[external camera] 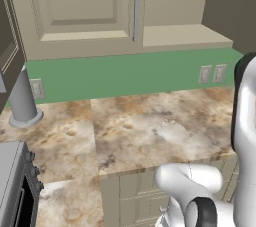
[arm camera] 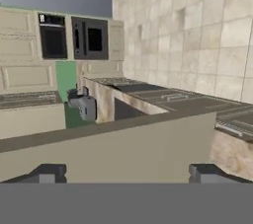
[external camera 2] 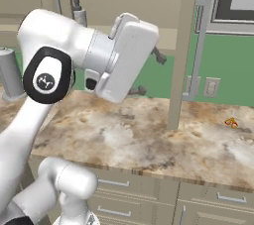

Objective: Open the cabinet. Pick the soap dispenser and place it next to the sink. Then close the cabinet.

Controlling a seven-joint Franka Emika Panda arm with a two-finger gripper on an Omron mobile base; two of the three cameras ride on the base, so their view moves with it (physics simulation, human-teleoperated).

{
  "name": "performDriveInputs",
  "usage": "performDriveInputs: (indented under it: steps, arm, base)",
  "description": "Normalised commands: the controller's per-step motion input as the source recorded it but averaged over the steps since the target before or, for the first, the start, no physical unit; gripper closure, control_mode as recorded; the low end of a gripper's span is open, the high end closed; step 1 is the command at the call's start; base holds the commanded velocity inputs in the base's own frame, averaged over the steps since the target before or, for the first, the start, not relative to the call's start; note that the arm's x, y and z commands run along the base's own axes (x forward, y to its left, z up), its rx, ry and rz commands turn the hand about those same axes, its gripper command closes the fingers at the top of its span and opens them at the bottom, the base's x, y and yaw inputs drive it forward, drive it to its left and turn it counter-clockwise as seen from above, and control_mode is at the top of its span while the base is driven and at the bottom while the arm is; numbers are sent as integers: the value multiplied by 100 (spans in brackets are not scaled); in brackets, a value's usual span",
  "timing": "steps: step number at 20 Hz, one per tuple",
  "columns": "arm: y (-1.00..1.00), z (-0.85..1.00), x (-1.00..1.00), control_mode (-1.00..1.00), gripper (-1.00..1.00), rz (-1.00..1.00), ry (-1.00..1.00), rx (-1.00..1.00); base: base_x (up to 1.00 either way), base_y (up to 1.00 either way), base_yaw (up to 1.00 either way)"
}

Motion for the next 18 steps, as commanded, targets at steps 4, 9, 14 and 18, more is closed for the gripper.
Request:
performDriveInputs:
  steps: [4,9,14,18]
  arm:
    - [57,-3,6,-100,-100,7,-28,0]
    - [62,2,0,-100,-100,14,-2,-3]
    - [62,0,0,-100,-100,24,4,-2]
    - [59,4,0,-100,-100,29,6,-4]
  base:
    - [0,0,0]
    - [0,0,0]
    - [0,0,0]
    - [0,0,0]
